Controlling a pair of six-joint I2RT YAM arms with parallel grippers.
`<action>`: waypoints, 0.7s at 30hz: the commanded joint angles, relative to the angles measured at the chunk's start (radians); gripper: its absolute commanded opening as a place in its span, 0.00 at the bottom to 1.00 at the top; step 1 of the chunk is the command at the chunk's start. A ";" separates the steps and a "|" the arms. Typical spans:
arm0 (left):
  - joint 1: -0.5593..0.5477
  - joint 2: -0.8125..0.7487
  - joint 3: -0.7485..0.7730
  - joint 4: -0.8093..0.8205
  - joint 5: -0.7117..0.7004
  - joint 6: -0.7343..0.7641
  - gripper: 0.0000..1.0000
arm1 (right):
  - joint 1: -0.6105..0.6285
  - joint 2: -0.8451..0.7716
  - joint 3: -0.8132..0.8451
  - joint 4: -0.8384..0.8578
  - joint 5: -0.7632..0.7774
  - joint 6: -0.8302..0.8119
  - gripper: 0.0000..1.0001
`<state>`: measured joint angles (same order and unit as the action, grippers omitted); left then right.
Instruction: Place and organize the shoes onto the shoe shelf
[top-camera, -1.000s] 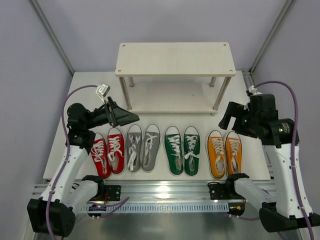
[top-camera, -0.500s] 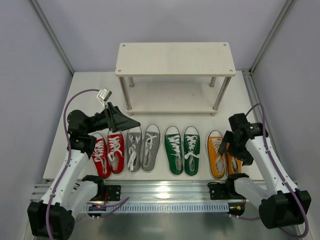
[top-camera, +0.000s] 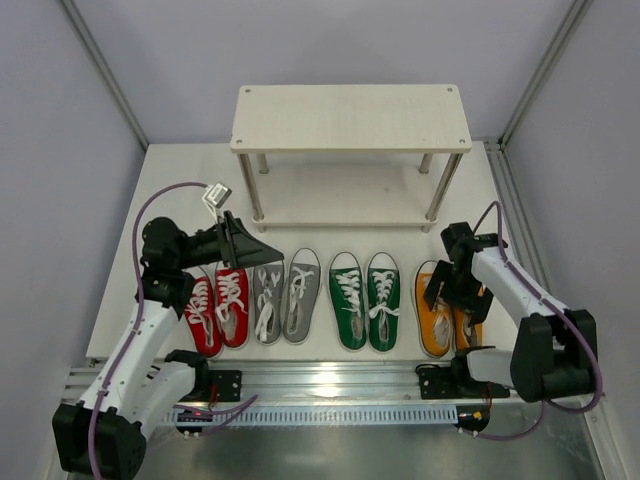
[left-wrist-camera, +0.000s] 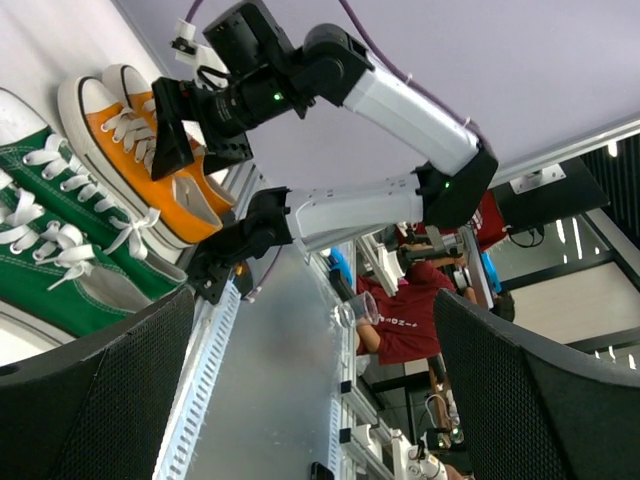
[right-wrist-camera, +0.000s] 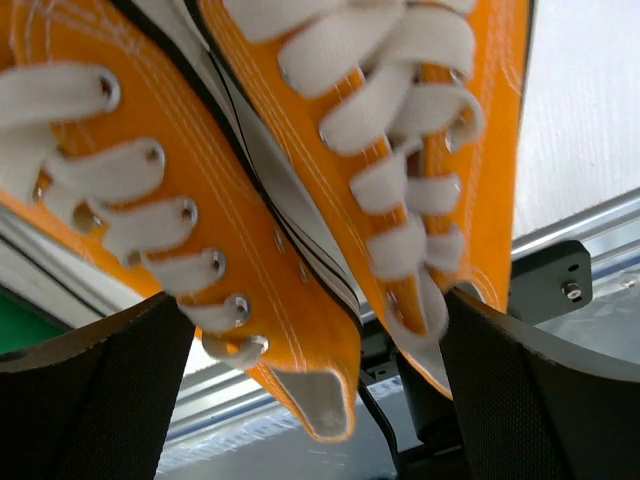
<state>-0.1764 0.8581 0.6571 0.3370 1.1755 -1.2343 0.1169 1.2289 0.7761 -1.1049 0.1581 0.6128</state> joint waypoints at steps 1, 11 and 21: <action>-0.008 -0.022 0.041 -0.094 0.027 0.096 1.00 | 0.004 0.121 0.020 0.112 0.037 0.044 0.97; -0.021 -0.022 0.102 -0.332 0.030 0.257 1.00 | 0.009 0.140 -0.070 0.258 0.012 0.054 0.04; -0.020 0.024 0.145 -0.387 0.009 0.309 1.00 | 0.013 -0.104 0.047 0.194 -0.074 -0.057 0.04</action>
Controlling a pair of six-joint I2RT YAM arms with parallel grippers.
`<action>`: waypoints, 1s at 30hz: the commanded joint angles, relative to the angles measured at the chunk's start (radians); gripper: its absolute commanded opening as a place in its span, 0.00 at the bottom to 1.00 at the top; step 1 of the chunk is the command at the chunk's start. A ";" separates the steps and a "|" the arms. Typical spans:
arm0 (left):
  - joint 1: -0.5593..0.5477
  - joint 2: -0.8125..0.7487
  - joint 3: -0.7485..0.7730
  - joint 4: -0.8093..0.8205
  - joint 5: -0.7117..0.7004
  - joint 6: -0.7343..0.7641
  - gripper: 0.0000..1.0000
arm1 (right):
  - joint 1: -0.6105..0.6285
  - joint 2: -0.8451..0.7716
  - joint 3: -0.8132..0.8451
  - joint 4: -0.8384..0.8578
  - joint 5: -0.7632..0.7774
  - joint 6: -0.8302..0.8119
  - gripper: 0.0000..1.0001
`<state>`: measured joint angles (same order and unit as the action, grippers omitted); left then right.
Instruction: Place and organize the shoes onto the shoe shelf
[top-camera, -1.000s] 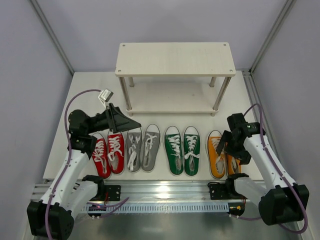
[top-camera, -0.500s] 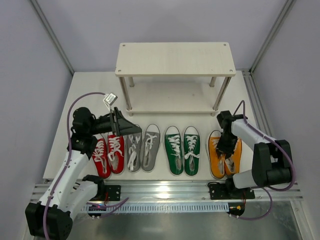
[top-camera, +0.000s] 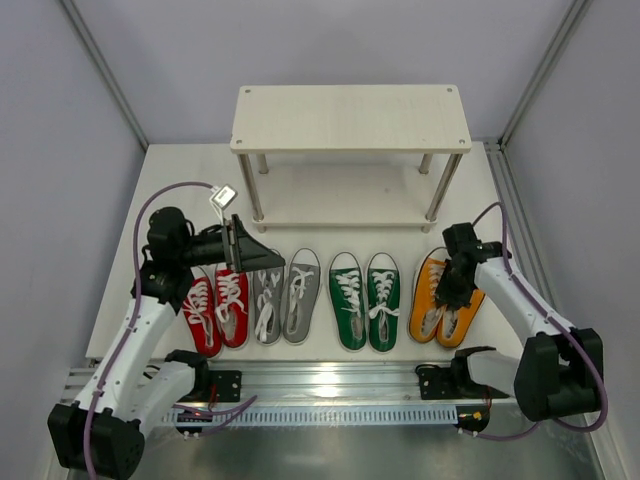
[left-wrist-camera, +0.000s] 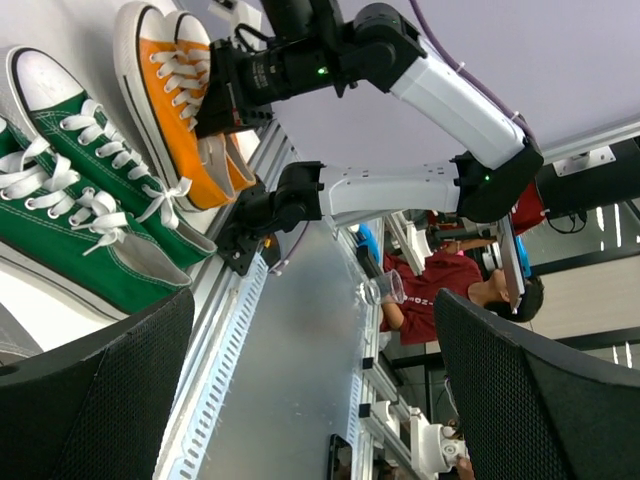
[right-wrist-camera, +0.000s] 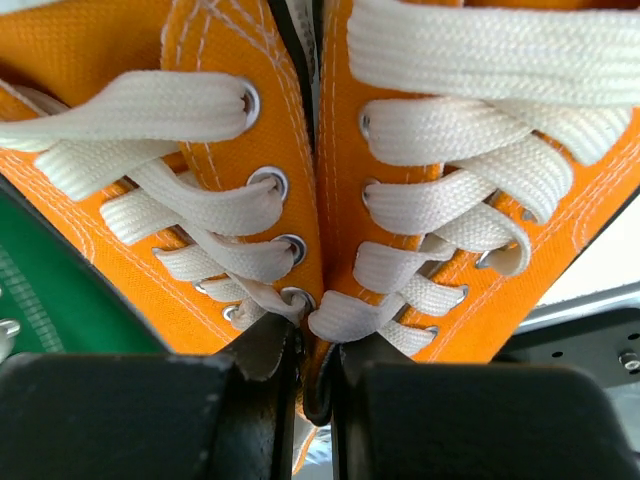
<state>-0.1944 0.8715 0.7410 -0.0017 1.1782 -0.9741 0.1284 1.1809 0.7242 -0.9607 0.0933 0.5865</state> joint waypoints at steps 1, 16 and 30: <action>-0.002 0.014 0.076 -0.067 0.003 0.070 1.00 | 0.004 -0.059 0.112 0.039 -0.004 -0.034 0.04; -0.002 0.040 0.123 -0.130 -0.022 0.112 1.00 | 0.092 -0.139 0.332 -0.127 -0.346 -0.283 0.04; -0.002 0.038 0.173 -0.225 -0.038 0.169 1.00 | 0.335 -0.125 0.693 0.017 -0.264 -0.272 0.04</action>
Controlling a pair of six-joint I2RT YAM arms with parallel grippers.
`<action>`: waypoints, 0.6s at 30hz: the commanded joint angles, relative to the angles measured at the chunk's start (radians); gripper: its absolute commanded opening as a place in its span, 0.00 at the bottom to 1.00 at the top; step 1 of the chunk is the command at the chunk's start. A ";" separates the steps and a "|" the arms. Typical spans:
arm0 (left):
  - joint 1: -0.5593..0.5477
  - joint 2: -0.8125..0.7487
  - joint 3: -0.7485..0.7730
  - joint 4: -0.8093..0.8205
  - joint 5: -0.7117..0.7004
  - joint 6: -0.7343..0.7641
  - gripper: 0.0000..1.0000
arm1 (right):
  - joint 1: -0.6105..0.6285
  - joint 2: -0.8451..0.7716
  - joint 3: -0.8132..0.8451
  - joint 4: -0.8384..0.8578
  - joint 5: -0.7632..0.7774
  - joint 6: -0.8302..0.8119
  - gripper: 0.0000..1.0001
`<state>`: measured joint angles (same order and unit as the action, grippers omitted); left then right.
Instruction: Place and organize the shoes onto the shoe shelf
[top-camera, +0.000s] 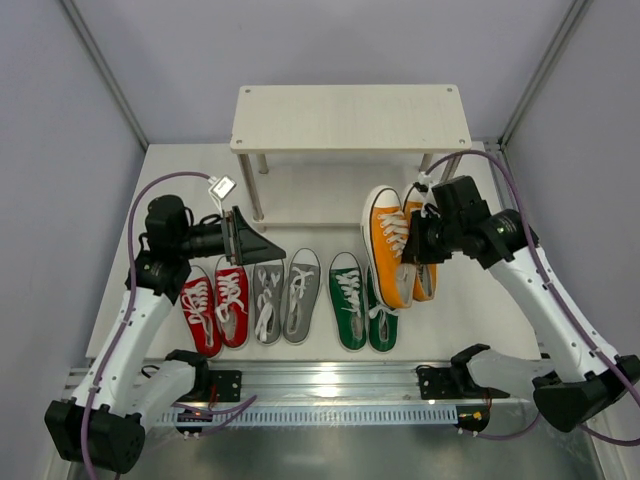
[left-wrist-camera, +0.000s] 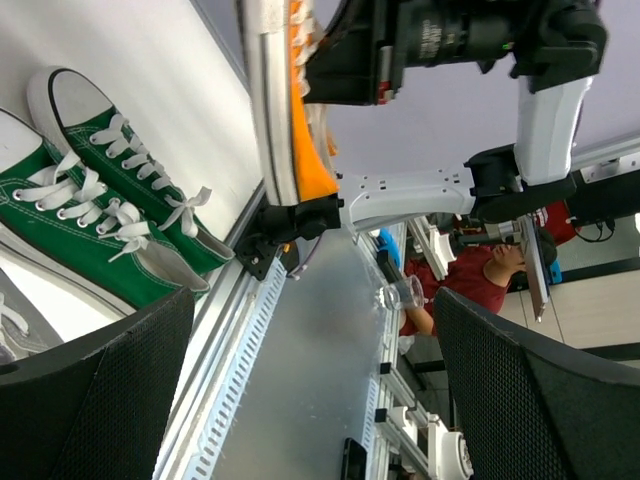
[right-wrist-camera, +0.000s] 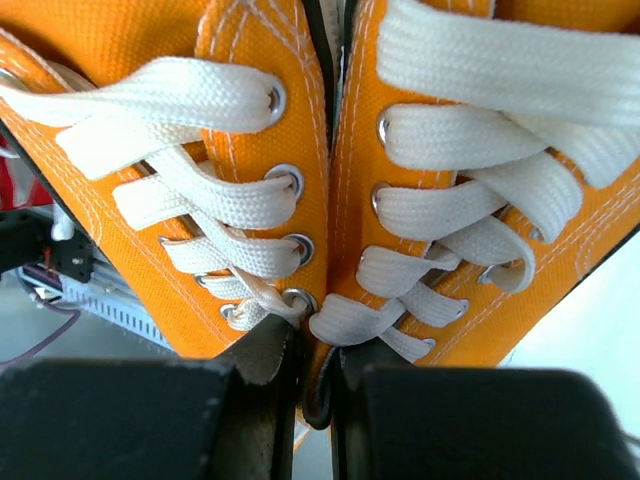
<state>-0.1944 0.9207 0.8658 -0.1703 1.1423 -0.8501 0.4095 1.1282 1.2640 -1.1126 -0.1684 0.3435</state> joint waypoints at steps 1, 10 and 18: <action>-0.002 -0.013 0.048 -0.055 -0.004 0.045 1.00 | 0.060 -0.083 0.181 0.186 0.013 -0.037 0.04; -0.002 0.003 0.067 -0.038 -0.004 0.039 1.00 | 0.063 0.083 0.654 0.217 0.143 -0.172 0.04; -0.002 -0.014 0.076 -0.054 0.000 0.043 1.00 | 0.058 0.537 1.158 0.125 0.412 -0.294 0.04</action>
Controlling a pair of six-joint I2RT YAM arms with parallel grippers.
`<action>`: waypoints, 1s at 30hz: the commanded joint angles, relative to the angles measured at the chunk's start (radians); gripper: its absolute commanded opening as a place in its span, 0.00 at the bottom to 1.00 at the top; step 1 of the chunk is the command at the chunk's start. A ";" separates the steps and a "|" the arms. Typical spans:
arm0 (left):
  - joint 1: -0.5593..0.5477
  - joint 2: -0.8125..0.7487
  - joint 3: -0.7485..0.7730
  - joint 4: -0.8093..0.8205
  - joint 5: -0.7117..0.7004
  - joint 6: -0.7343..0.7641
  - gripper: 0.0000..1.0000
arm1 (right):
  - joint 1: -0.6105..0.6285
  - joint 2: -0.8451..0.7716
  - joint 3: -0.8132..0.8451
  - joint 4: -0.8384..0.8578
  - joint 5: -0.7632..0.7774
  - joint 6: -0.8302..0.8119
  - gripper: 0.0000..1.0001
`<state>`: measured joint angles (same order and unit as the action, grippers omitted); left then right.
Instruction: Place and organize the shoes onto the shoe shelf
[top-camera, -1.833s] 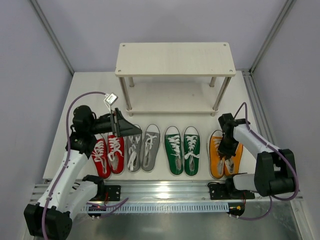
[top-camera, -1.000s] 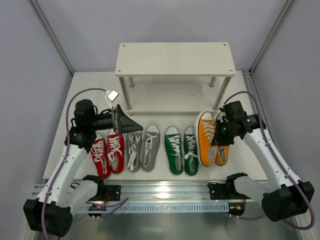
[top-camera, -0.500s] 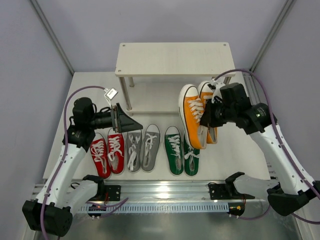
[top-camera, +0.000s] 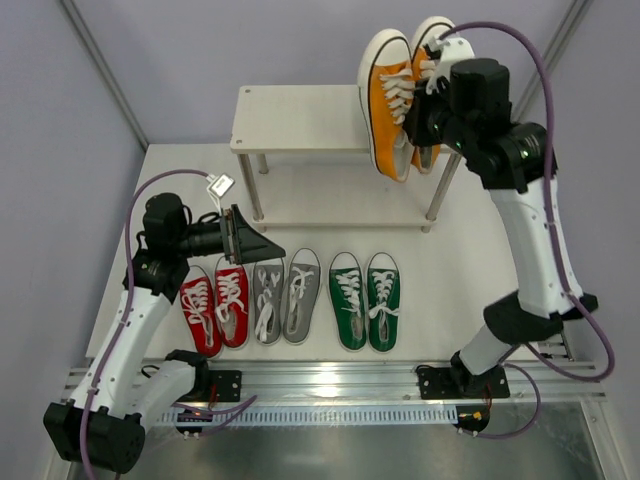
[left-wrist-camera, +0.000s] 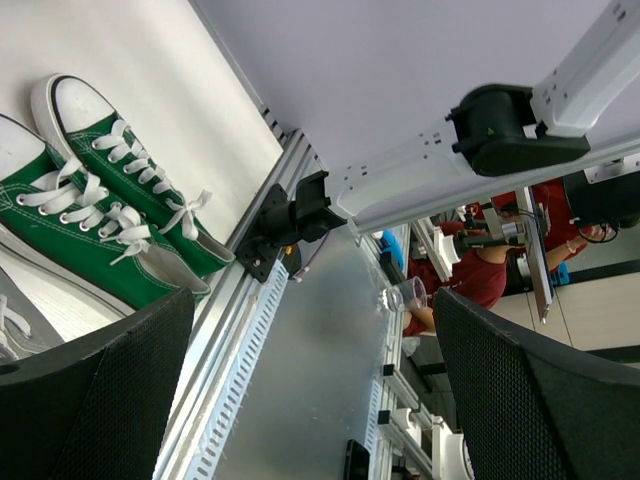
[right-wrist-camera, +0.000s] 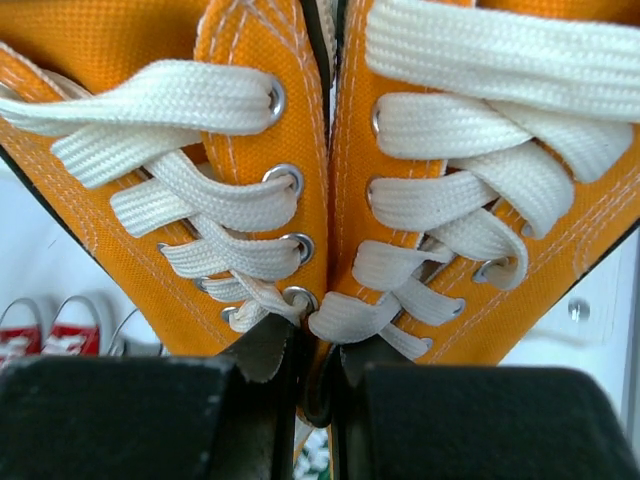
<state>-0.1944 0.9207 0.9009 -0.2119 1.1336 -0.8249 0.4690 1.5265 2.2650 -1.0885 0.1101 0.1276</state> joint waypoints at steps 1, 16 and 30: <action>-0.002 -0.017 0.041 -0.021 0.009 0.023 1.00 | -0.006 0.171 0.265 0.081 0.149 -0.075 0.04; -0.002 -0.023 0.059 -0.118 0.000 0.107 1.00 | -0.056 0.199 0.254 0.067 0.160 -0.003 0.04; -0.002 -0.034 0.053 -0.119 0.003 0.102 1.00 | -0.168 0.222 0.231 0.111 0.002 0.027 0.04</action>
<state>-0.1944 0.8989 0.9348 -0.3336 1.1259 -0.7273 0.3344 1.8038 2.4744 -1.1442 0.1230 0.1692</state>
